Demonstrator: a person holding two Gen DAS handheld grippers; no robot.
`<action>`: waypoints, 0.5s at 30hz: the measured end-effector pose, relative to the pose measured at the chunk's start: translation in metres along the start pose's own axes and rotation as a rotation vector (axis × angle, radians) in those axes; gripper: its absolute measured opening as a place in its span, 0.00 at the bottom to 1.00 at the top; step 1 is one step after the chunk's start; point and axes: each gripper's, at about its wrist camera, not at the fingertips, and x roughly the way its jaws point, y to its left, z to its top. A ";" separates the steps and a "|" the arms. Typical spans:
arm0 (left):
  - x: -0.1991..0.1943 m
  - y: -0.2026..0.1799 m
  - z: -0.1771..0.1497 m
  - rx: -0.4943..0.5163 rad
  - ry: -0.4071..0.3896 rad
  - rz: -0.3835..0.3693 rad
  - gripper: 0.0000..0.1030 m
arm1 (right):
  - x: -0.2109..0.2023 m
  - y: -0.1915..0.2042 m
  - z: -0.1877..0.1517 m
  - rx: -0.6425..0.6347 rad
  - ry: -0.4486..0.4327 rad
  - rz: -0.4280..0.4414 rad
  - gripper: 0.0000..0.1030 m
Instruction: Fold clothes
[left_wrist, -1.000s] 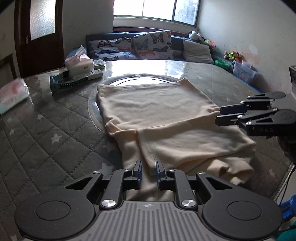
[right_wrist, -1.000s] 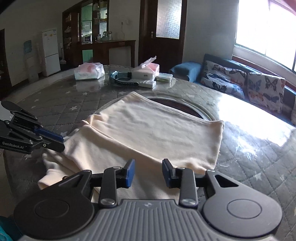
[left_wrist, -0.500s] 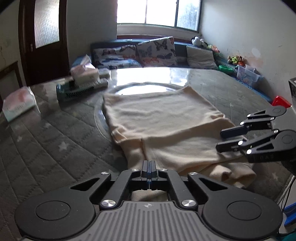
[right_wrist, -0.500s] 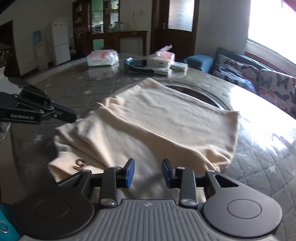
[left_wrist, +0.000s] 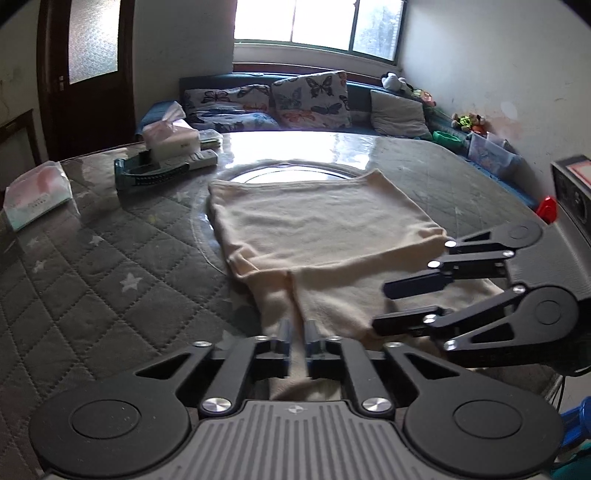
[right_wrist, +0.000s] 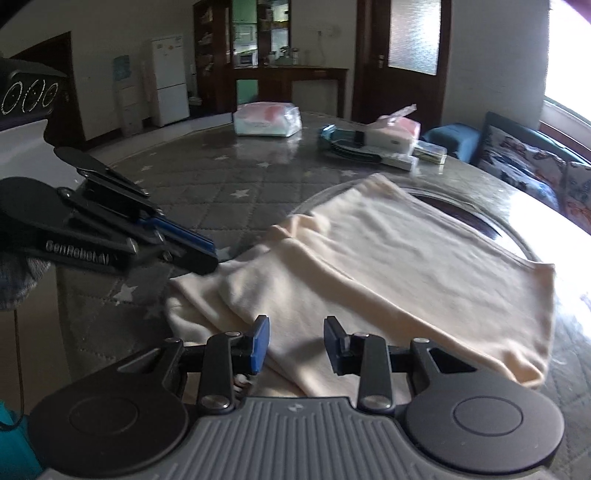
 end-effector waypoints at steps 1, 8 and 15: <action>0.002 -0.002 -0.001 0.003 0.004 -0.004 0.15 | 0.002 0.002 0.001 -0.005 0.002 0.008 0.32; 0.011 -0.012 -0.005 0.035 0.000 -0.022 0.14 | 0.005 0.004 0.003 -0.010 0.009 0.035 0.32; 0.005 -0.011 -0.001 0.055 -0.040 0.020 0.01 | 0.009 0.005 0.003 -0.019 0.003 0.061 0.33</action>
